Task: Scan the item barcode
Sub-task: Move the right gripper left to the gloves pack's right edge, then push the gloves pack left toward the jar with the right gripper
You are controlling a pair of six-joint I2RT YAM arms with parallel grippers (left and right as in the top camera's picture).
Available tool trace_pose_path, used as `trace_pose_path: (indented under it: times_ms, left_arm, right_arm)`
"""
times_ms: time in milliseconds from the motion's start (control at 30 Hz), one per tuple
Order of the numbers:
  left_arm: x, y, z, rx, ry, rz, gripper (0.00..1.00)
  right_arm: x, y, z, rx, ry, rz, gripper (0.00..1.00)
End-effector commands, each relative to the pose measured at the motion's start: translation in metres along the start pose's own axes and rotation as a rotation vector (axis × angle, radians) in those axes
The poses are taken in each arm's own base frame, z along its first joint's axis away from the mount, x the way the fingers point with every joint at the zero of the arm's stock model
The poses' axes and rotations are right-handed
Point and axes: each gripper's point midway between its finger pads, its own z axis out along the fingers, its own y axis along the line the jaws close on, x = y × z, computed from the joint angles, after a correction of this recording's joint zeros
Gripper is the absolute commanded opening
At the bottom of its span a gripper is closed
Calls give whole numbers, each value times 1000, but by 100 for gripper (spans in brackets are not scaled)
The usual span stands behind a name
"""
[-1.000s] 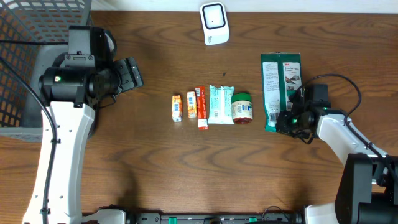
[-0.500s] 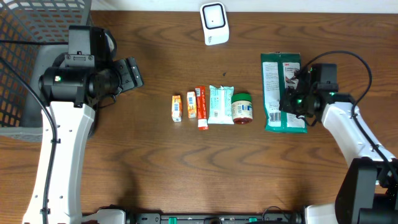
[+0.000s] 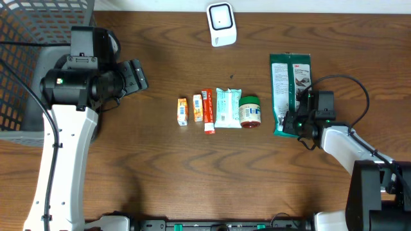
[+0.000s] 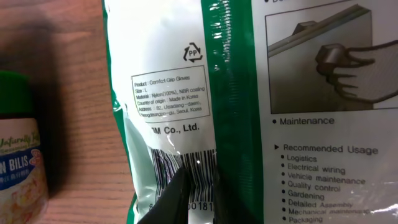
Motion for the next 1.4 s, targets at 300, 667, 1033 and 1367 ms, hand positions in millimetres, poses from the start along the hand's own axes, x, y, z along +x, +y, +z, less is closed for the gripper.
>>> trace_pose_path:
  times_ms: [300,667,1033,1367]
  left_arm:
    - [-2,-1,0,2,0,6,85]
    - [-2,-1,0,2,0,6,85]
    - [-2,-1,0,2,0,6,85]
    - [-2,-1,0,2,0,6,85]
  right_arm:
    - [-37,44,-37,-168,-48,-22,1]
    - [-20,29,-20,-80,-14,-25,1]
    - [21,22,31,-67,105,-33,1]
    - [-24,58,-26,-246,5,-28,2]
